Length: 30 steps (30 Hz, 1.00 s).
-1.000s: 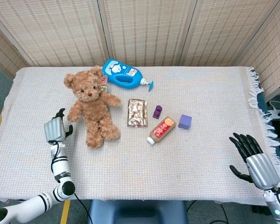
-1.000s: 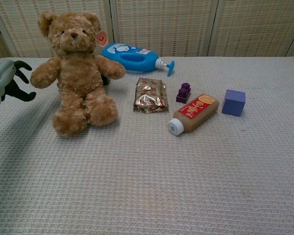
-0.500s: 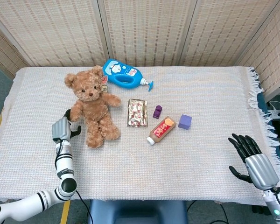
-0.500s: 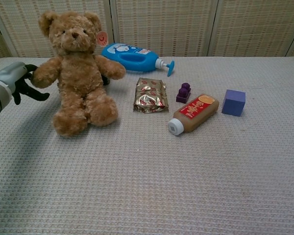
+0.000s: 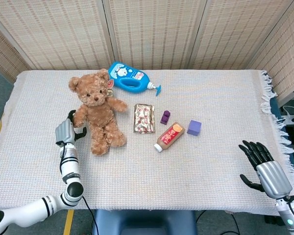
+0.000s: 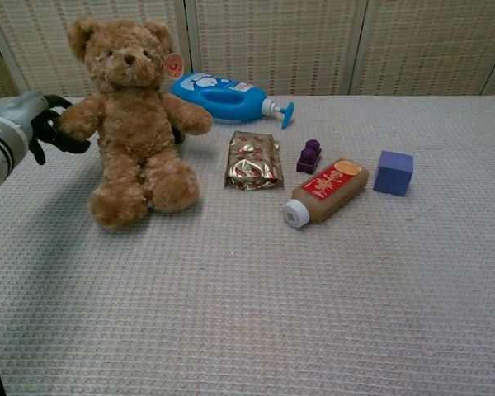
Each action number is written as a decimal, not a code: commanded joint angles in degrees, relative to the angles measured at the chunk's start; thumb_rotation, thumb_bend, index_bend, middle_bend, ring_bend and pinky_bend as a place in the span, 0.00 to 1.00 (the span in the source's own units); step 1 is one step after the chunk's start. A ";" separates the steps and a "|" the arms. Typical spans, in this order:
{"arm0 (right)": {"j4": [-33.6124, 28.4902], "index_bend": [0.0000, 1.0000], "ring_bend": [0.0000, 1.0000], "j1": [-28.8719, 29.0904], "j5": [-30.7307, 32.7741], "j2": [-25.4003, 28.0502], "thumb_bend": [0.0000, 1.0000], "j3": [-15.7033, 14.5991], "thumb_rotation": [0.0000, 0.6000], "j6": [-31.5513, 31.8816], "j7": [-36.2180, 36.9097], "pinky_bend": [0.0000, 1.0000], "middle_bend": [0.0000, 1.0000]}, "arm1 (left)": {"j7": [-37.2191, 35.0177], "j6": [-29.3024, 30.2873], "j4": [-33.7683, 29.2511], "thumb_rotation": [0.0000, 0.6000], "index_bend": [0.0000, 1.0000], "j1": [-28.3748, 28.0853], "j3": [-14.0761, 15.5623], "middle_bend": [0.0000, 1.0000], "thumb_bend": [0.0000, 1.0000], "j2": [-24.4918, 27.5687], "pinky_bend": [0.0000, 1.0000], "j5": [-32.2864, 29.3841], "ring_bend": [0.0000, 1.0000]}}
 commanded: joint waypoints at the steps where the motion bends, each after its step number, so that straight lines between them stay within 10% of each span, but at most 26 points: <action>1: 0.01 0.00 0.00 0.06 0.07 -0.02 0.17 -0.02 1.00 -0.17 -0.08 0.00 0.00 | -1.05 1.41 1.43 1.00 0.16 -0.70 -0.09 0.26 0.36 -0.95 0.70 0.50 0.38; 30: -0.25 0.00 0.00 0.12 0.26 0.22 0.17 -0.35 1.00 -0.69 0.02 0.00 0.00 | -4.23 3.88 10.85 1.00 0.36 -1.59 3.81 0.51 0.49 -5.41 0.72 6.38 0.50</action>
